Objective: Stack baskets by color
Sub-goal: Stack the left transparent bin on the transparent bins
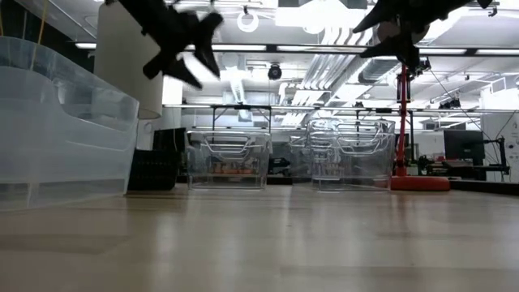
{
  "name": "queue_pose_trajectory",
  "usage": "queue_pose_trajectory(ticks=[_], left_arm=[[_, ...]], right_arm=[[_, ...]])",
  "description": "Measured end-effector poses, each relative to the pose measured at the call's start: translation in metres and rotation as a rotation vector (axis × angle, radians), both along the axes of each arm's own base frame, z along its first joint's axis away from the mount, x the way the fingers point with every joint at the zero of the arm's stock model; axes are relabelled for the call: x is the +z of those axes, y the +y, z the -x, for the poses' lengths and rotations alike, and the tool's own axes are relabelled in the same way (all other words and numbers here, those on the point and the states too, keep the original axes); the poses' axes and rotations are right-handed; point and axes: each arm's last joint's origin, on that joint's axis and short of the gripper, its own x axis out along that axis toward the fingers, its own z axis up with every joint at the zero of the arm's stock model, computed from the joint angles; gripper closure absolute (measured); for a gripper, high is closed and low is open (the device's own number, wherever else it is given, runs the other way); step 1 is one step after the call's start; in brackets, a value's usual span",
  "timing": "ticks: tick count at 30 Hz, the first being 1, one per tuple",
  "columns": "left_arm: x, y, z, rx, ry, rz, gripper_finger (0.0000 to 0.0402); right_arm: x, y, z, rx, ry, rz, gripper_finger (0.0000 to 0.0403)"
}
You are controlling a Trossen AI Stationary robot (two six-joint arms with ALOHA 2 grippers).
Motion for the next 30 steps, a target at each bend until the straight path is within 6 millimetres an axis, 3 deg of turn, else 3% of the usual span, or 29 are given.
queue_pose_trajectory(ticks=[5, 11, 21, 30], left_arm=[[-0.031, 0.028, -0.009, 0.168, 0.017, 0.133, 0.016], [-0.062, 0.052, -0.013, 0.226, 0.106, 0.194, 0.0162], [-0.086, 0.062, -0.017, 0.383, 0.181, 0.144, 0.0182], [-0.11, 0.068, -0.025, 0.436, 0.18, 0.195, 0.0228]], right_arm=[[-0.004, -0.002, -0.005, 0.001, 0.022, -0.01, 0.0172], [-0.007, -0.003, -0.009, -0.001, 0.038, -0.04, 0.0172], [-0.008, -0.004, -0.011, 0.004, 0.041, -0.036, 0.0172], [-0.008, -0.004, -0.011, 0.004, 0.041, -0.035, 0.0172]])
